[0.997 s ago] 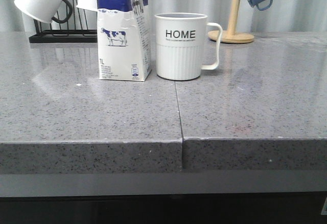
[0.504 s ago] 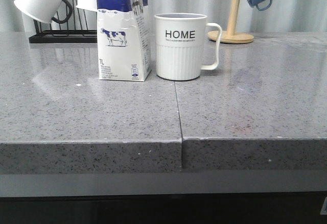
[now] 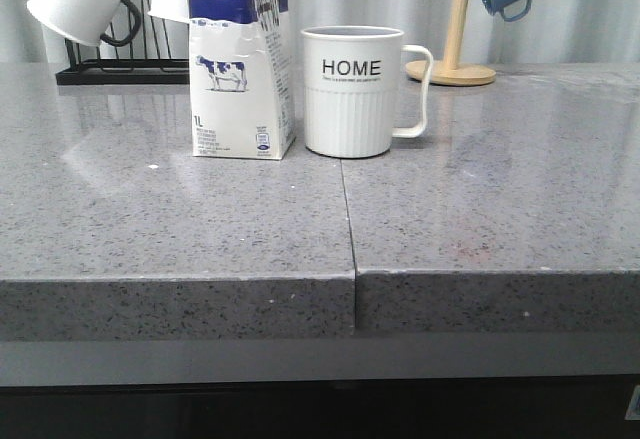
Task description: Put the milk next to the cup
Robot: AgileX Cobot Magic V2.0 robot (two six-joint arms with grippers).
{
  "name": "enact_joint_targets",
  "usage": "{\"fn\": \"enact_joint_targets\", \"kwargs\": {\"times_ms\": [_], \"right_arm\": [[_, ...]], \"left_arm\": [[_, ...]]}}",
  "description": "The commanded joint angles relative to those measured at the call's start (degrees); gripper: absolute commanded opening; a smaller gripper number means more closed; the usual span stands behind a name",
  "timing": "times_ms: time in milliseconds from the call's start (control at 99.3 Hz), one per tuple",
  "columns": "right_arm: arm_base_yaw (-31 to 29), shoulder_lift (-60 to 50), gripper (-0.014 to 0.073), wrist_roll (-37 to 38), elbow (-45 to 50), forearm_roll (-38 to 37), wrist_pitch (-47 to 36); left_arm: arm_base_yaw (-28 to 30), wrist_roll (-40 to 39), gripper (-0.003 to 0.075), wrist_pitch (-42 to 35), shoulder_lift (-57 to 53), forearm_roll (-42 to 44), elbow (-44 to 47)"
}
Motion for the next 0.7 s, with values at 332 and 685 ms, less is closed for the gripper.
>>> {"fn": "enact_joint_targets", "kwargs": {"times_ms": [332, 685], "right_arm": [[0.19, -1.08, -0.0068, -0.51, 4.65, 0.26, -13.55], [0.19, -1.08, -0.0068, -0.51, 4.65, 0.26, -13.43]], "left_arm": [[-0.06, -0.51, -0.0021, -4.83, -1.86, -0.48, 2.83], [-0.06, -0.51, -0.0021, -4.83, -1.86, -0.48, 2.83]]}}
